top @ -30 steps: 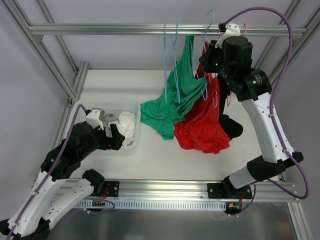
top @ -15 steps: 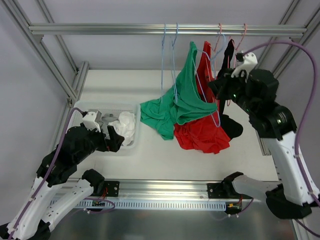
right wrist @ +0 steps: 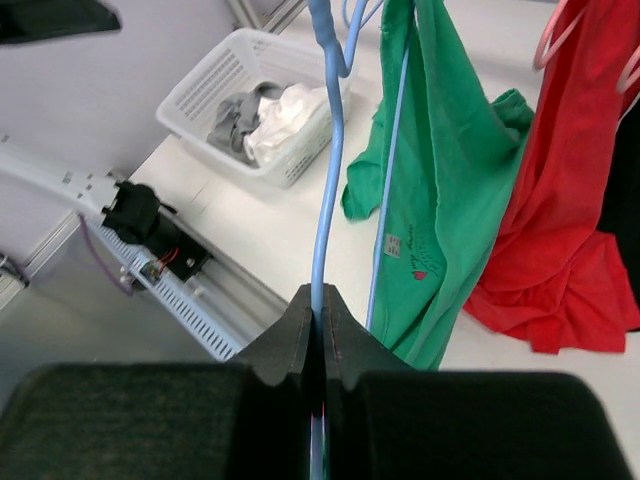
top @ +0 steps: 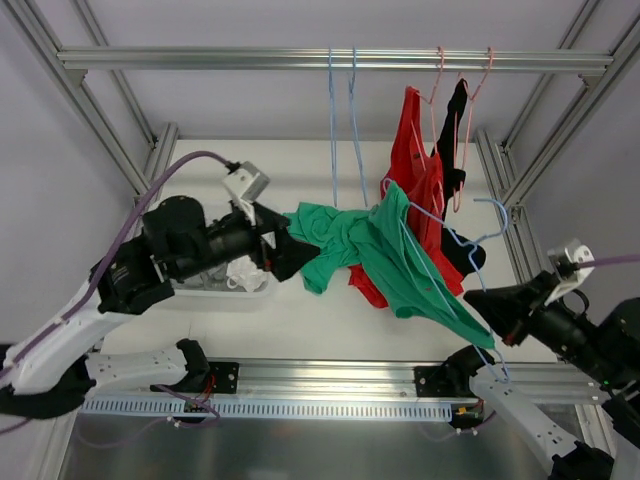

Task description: Remove the tank top from the hanger

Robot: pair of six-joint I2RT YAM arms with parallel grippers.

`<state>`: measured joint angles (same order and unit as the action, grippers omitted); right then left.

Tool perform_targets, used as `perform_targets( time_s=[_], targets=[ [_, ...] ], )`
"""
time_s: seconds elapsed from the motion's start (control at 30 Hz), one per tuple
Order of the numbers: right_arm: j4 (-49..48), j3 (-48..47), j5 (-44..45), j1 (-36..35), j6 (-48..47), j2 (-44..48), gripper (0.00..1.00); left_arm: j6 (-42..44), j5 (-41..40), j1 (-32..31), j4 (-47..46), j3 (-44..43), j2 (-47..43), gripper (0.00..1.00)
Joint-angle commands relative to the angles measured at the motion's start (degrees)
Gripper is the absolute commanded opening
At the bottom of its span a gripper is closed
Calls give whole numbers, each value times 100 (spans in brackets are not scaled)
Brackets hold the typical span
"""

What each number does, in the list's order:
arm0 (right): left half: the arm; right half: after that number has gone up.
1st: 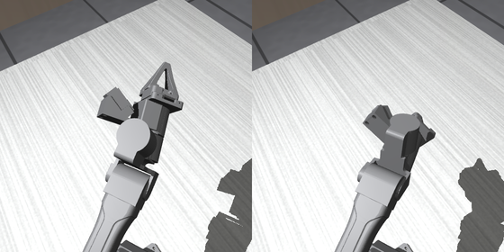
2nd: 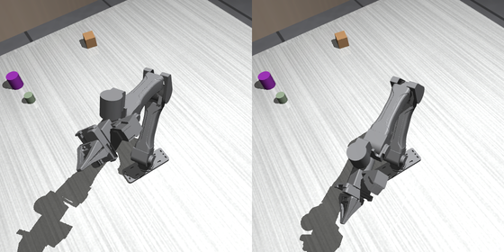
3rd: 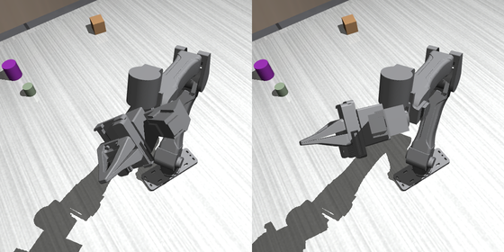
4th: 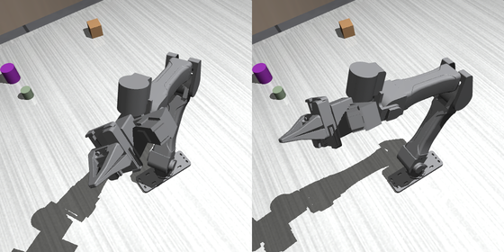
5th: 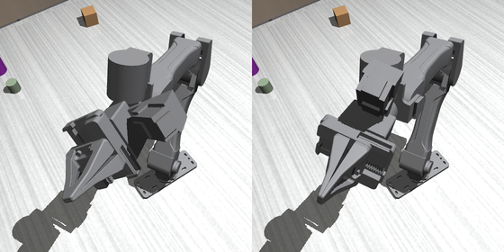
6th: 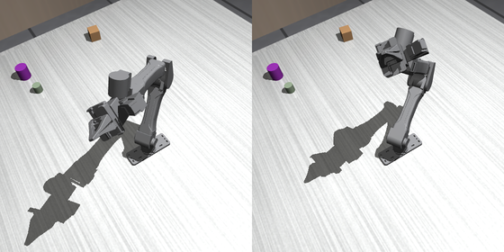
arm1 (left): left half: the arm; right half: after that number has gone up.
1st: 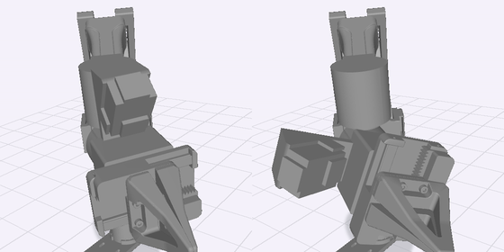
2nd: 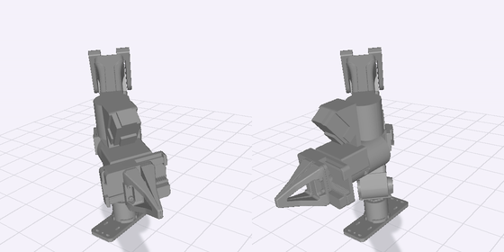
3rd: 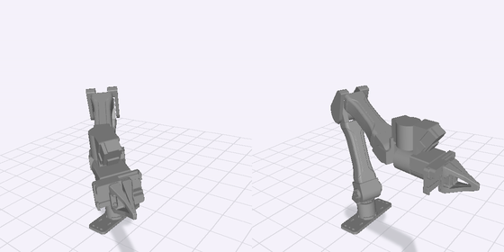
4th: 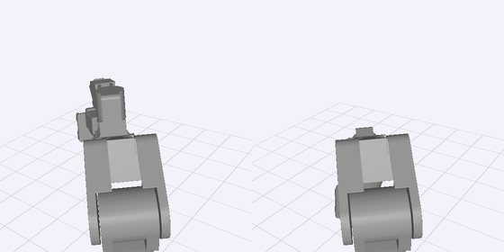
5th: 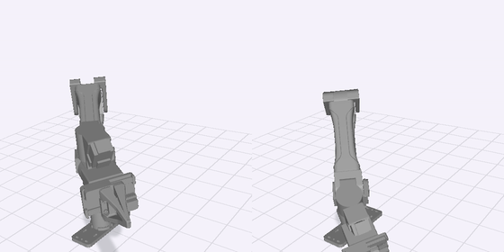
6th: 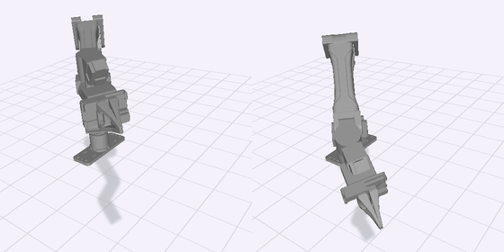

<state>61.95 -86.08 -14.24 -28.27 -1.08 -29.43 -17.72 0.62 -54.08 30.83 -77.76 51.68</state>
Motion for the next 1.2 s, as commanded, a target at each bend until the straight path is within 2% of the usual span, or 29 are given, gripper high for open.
perform_targets(
  time_s=[0.0, 0.1, 0.23, 0.33, 0.37, 0.47, 0.5, 0.53, 0.6, 0.7, 0.73, 0.8, 0.9, 1.03, 1.17],
  targets=[
    [791, -609, -545, -20, 64, 262, 0, 838, -1840, -1572, -595, -1158, 990, 99],
    [1020, -900, -685, -20, 91, 333, 0, 1059, -1961, -1947, -876, -1845, 2096, 98],
    [1073, -1111, -922, -20, 249, 289, 0, 1130, -1944, -2080, -1070, -2419, 2908, 98],
    [1091, -1322, -896, -20, 302, 280, 0, 1139, -1864, -2141, -1149, -2595, 3277, 89],
    [1091, -1367, -922, -20, 319, 271, 0, 1139, -1873, -2150, -1193, -2613, 3348, 85],
    [1108, -1516, -1036, -20, 337, 236, 0, 1165, -1917, -2150, -1255, -2622, 3541, 63],
    [1117, -1543, -1028, -12, 328, 227, 0, 1165, -1960, -2150, -1263, -2613, 3594, 45],
    [1126, -1543, -1002, -20, 319, 236, 0, 1165, -1996, -2150, -1264, -2596, 3595, 36],
    [1117, -1491, -879, -20, 293, 262, 0, 1139, -2057, -2150, -1272, -2465, 3525, 27],
    [1126, -1324, -747, -29, 231, 289, 0, 1112, -2119, -2150, -1334, -2262, 3358, 24],
    [1109, -1297, -747, -29, 223, 289, 0, 1130, -2128, -2150, -1360, -2218, 3314, 14],
    [1108, -1244, -756, -21, 214, 289, 0, 1139, -2241, -2150, -1378, -2156, 3235, 2],
    [1143, -1192, -887, -29, 153, 376, 0, 1069, -2565, -2150, -1404, -2051, 3094, 0],
    [1451, -1148, -1475, -29, -252, 719, 0, 622, -4066, -2150, -1396, -1796, 2796, 0],
    [1513, -1322, -2020, -47, -358, 1202, 0, 445, -4115, -2150, -1404, -1261, 2365, 0]
  ],
)
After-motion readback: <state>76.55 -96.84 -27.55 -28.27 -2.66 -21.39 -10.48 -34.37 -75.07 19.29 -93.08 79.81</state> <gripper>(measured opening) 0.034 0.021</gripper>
